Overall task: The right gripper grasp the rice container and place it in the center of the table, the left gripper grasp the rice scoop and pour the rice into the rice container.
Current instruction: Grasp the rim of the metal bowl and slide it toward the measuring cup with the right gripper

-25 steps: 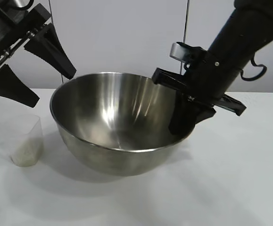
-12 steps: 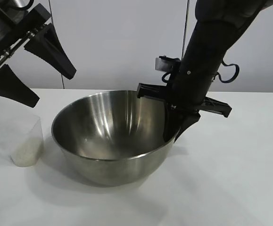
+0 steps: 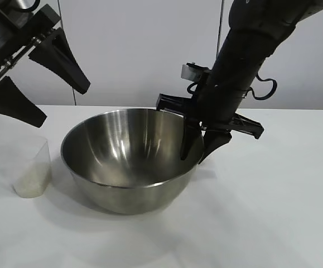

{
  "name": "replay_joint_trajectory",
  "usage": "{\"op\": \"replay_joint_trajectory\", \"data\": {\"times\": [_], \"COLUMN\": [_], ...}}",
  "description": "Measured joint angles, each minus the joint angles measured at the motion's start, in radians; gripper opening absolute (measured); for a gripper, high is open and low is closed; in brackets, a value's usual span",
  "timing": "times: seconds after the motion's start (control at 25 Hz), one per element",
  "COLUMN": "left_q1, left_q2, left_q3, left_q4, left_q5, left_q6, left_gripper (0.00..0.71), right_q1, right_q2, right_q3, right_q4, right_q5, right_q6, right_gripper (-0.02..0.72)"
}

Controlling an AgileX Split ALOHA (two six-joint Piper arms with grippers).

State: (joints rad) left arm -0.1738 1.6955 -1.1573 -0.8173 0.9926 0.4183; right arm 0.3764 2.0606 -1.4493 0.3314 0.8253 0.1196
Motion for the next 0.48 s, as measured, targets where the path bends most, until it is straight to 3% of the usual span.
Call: {"op": "replay_joint_trajectory", "data": {"times": [0.16, 0.48], "left_q1": [0.000, 0.000], "left_q2": [0.000, 0.000], "left_q3": [0.000, 0.000], "left_q4": [0.000, 0.000], "left_q5": [0.000, -0.002], "left_q6": [0.000, 0.000], "left_gripper": [0.623, 0.623], "right_q1": [0.000, -0.049], "right_q2": [0.000, -0.047], "right_q3": [0.000, -0.071], "right_q4": [0.001, -0.042], "right_q5": [0.009, 0.054], "right_q6": [0.000, -0.001], "right_gripper": [0.419, 0.433]}}
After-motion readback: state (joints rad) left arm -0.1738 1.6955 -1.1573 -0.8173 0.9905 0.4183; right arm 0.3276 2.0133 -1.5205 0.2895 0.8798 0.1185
